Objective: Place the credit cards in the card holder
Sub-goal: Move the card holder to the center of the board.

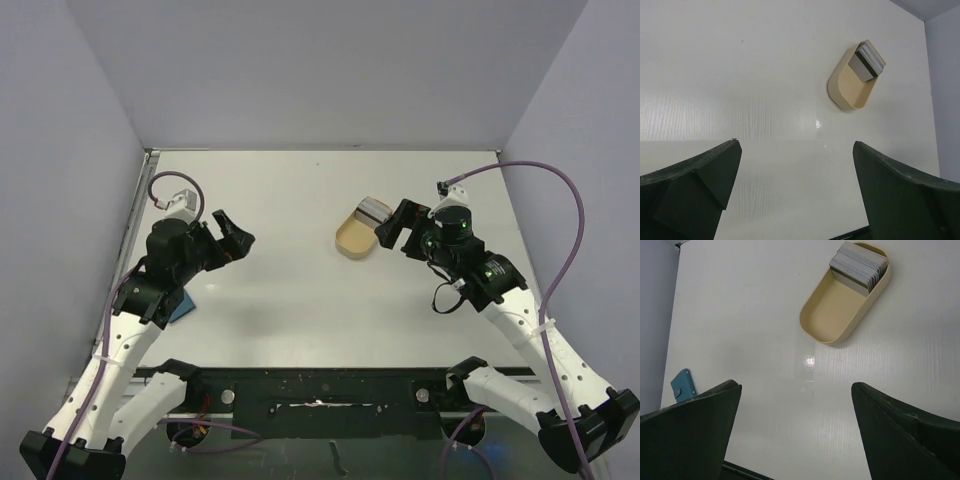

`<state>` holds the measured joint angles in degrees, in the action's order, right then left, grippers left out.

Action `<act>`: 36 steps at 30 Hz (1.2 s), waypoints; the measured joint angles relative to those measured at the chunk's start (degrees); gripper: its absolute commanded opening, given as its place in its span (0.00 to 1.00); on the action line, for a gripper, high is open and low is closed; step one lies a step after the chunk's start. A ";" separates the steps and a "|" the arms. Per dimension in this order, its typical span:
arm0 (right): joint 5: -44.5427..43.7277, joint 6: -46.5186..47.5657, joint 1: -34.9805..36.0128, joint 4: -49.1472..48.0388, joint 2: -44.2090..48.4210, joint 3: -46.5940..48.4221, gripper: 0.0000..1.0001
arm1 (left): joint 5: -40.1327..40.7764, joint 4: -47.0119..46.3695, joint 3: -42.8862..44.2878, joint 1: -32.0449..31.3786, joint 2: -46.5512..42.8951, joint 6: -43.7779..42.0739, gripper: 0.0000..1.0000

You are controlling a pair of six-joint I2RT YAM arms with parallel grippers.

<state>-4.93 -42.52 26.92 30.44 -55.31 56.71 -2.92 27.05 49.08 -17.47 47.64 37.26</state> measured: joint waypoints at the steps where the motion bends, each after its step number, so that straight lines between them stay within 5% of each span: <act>1: 0.13 0.00 0.00 -0.02 0.04 0.00 0.98 | 0.35 0.20 0.02 0.00 -0.11 -0.02 0.96; 9: 0.72 0.11 0.00 -0.35 1.20 -0.37 0.98 | 7.08 2.56 0.52 0.02 -0.44 -0.26 0.96; 17: 0.74 0.96 -0.26 -0.33 1.20 -0.37 0.98 | 20.20 8.74 3.74 0.96 10.12 1.11 0.92; 27: 1.16 2.21 -0.26 -0.33 3.50 -0.46 0.98 | 25.55 11.45 -2.62 18.40 13.88 6.54 0.80; 36: 1.18 2.71 -0.26 0.17 5.18 -1.46 0.98 | 28.22 6.64 -9.01 24.39 18.27 11.28 0.77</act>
<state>-3.75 -39.81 26.65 30.61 -50.13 55.24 25.30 33.69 40.07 6.92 65.91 48.53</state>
